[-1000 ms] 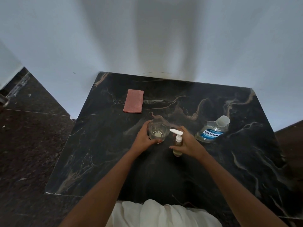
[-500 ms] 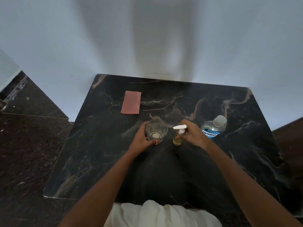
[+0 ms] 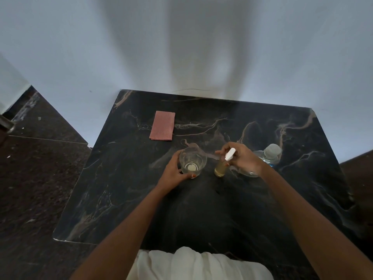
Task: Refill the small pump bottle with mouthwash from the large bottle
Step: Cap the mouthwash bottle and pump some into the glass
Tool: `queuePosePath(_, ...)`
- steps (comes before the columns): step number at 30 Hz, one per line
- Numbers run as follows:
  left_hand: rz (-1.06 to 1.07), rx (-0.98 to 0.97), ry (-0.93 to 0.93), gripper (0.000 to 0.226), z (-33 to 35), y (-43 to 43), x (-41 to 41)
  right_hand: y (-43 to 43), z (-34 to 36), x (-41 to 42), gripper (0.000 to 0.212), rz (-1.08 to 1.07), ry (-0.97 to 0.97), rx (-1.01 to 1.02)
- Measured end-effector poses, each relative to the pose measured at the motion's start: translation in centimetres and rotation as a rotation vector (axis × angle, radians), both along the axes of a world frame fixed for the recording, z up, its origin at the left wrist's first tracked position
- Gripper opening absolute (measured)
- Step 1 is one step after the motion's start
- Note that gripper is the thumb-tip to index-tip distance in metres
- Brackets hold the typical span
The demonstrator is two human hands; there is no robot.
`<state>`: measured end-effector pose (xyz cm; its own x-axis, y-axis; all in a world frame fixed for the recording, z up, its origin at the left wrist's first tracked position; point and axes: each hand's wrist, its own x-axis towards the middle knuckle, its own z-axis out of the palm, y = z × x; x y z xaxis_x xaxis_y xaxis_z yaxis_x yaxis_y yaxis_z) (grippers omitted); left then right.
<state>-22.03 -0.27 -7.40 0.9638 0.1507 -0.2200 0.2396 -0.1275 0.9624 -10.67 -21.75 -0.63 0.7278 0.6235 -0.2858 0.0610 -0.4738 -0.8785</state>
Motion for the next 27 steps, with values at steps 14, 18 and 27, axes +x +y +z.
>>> queuePosePath(14, 0.008, -0.003, 0.015, 0.082, 0.1, -0.1, -0.1, -0.4, 0.5, -0.3, 0.045, 0.073, -0.045, -0.032)
queuePosePath(18, 0.01, 0.005, 0.021, 0.083, 0.4, -0.2, -0.1, -0.3, 0.5, -0.4, 0.043, 0.042, -0.065, -0.05)
queuePosePath(27, 0.002, -0.002, 0.01, 0.081, 0.3, -0.1, 0.0, -1.8, 0.1, -3.9, 0.061, -0.286, -0.237, 0.082)
